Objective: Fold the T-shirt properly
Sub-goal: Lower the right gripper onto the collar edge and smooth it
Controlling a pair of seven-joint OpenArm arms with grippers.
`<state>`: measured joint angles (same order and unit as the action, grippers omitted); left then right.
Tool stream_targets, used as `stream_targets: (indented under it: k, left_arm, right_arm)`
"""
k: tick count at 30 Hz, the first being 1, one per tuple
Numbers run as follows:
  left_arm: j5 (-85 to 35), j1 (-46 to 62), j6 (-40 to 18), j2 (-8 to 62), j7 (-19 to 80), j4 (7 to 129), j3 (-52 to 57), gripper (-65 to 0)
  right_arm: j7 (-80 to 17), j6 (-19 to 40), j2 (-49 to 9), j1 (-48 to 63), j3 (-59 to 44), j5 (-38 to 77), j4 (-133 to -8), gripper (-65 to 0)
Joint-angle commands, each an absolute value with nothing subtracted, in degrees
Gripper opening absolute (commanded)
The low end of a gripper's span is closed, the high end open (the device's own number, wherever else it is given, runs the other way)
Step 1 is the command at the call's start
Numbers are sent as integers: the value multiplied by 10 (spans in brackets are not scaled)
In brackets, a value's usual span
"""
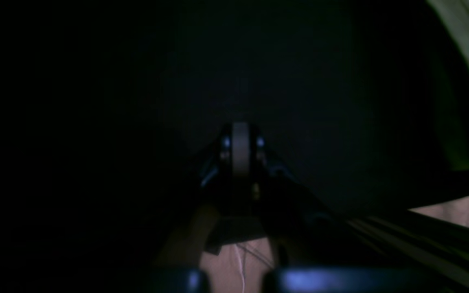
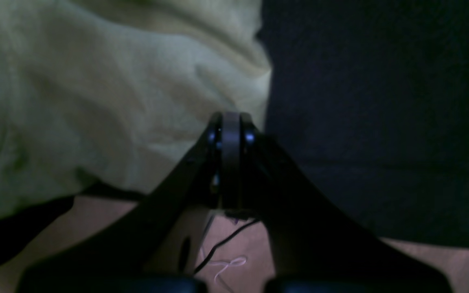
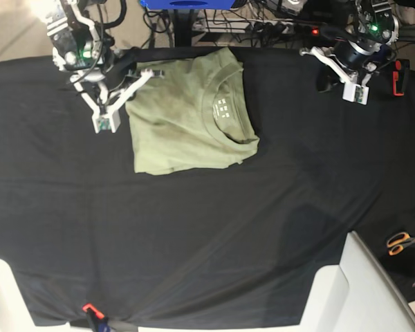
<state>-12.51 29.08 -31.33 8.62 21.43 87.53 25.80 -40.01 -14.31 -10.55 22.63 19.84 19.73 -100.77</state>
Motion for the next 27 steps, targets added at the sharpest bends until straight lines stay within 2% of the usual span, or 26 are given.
stream_targets:
  k: [1,10,16,27]
  left_arm:
    - [-135,290,-313,91,203,880,261,-650]
    - [-130,262,-313,91,206,877,261,-650]
    - [-130,260,-313,92,206,869,256,-650]
    - [-129,267,-313,92,203,852,260,-650]
  right_arm:
    - [-396,-141,-107,236,198,199,-1018,-642]
    - [-422,-145,-100,282,198,199,-1060,-642]
    - [-472,-144,-99,255,204,199,-1124,-642]
    - [-492,-145,-96,120,448,199,-1047,-642]
